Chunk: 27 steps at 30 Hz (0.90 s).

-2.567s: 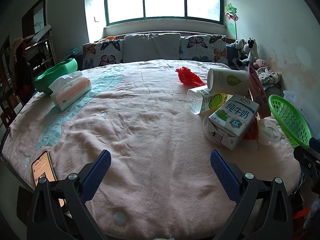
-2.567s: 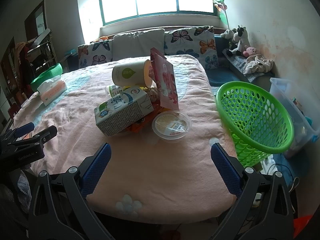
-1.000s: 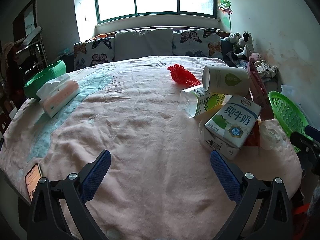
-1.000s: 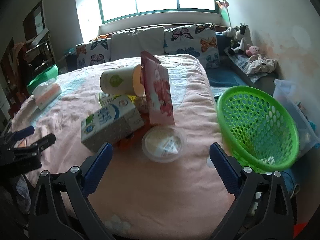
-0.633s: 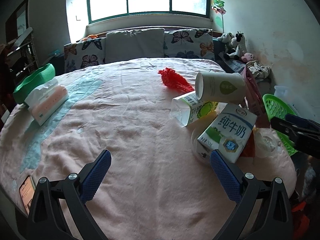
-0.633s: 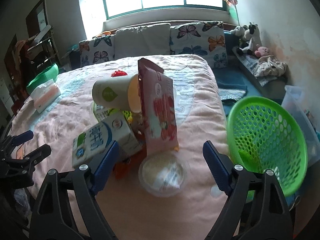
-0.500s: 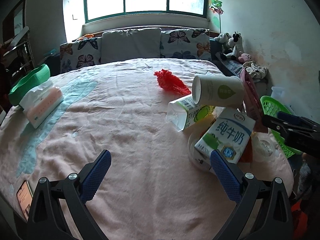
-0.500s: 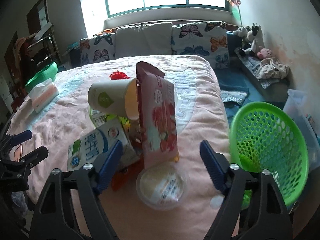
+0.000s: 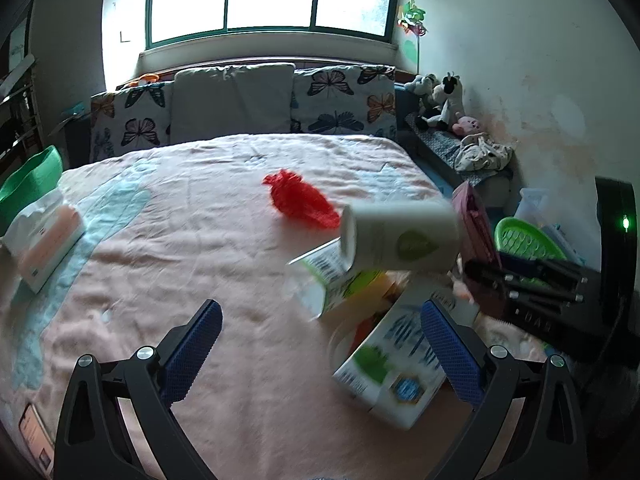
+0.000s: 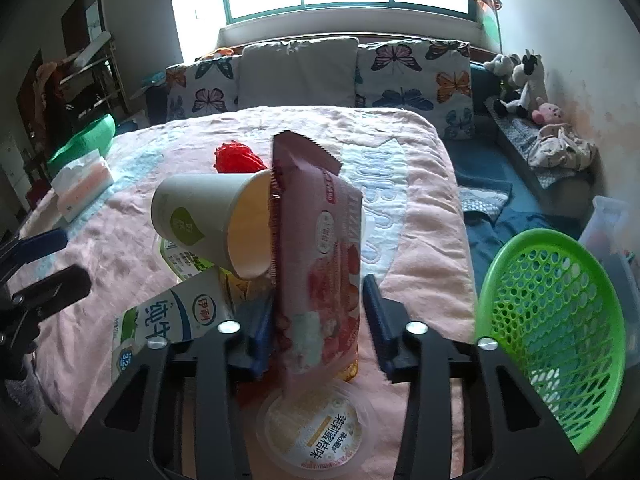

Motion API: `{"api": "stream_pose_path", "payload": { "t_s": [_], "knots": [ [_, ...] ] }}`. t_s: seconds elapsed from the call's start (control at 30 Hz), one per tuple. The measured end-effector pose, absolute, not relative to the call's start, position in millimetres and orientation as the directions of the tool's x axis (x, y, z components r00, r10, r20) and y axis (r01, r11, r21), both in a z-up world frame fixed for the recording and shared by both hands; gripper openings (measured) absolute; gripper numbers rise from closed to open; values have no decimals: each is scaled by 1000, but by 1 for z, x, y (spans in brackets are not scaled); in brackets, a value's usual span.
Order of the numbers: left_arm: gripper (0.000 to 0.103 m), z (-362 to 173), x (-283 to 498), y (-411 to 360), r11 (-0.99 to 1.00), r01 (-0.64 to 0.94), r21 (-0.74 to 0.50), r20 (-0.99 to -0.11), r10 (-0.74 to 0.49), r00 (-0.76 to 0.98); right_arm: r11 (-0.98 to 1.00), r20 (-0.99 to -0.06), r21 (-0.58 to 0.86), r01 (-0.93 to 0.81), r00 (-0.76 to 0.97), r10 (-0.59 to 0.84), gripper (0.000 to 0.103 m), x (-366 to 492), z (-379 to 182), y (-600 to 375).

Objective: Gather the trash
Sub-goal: 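Grasp the pink snack wrapper with the right gripper, then lift the pink wrapper with the right gripper toward the green basket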

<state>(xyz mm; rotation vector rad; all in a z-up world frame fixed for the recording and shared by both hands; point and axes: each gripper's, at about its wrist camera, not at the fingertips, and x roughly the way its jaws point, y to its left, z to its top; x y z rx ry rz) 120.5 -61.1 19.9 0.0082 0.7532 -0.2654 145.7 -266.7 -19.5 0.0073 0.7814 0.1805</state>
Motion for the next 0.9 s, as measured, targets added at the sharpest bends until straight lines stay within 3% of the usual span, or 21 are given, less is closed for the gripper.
{"api": "stream_pose_path", "payload": {
  "t_s": [0.1, 0.33, 0.9],
  "knots": [
    [96, 22, 128, -66, 961, 246, -123, -675, -263, 689, 984, -701, 69, -162, 694, 164, 26, 147, -19, -269],
    [96, 17, 140, -73, 957, 250, -147, -686, -281, 671, 987, -693, 71, -142, 705, 151, 18, 147, -17, -277],
    [96, 11, 146, -79, 949, 267, -167, -695, -306, 650, 993, -651, 86, -75, 751, 113, 16, 127, 4, -310]
  ]
}}
